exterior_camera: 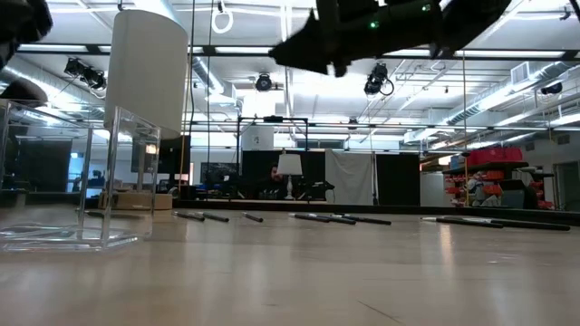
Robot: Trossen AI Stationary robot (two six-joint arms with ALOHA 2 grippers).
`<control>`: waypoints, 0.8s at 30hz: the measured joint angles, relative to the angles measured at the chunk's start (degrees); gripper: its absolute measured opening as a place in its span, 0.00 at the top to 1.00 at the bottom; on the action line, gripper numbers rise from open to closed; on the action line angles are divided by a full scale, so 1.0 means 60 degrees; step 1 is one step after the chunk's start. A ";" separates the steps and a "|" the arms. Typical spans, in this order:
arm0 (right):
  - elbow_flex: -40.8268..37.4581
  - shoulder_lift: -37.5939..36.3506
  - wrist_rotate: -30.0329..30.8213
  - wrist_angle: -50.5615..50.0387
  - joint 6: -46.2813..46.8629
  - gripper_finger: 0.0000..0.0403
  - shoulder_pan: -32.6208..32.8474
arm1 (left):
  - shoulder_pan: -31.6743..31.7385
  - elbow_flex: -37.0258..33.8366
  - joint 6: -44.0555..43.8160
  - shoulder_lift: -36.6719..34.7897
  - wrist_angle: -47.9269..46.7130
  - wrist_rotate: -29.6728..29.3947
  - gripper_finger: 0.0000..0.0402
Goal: Put items in baskets/containers
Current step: Put the highlighter brush into the transparent organizer
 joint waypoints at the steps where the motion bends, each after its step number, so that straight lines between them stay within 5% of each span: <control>1: 0.0000 -0.0232 0.0171 -0.0606 0.0168 0.59 0.0000 | 0.0022 0.0064 0.0769 -0.0249 0.0001 -0.0294 0.60; 6: 0.0010 -0.1427 0.0307 -0.4316 0.1632 0.59 0.0006 | 0.0564 0.0160 0.4405 -0.1131 0.0009 -0.2828 0.64; 8: 0.0011 -0.1843 0.0307 -0.6179 0.2411 0.59 0.0024 | 0.1111 0.0160 0.5290 -0.1317 -0.0023 -0.3062 0.66; 14: -0.0761 -0.2504 0.0301 -1.0451 0.4896 0.59 0.0076 | 0.3485 -0.0099 0.6683 -0.1373 -0.0034 -0.1131 0.74; 24: -0.4083 -0.4297 0.0546 -1.0850 0.8953 0.59 0.0111 | 0.6887 -0.0248 0.7947 -0.1253 0.0209 0.0199 0.83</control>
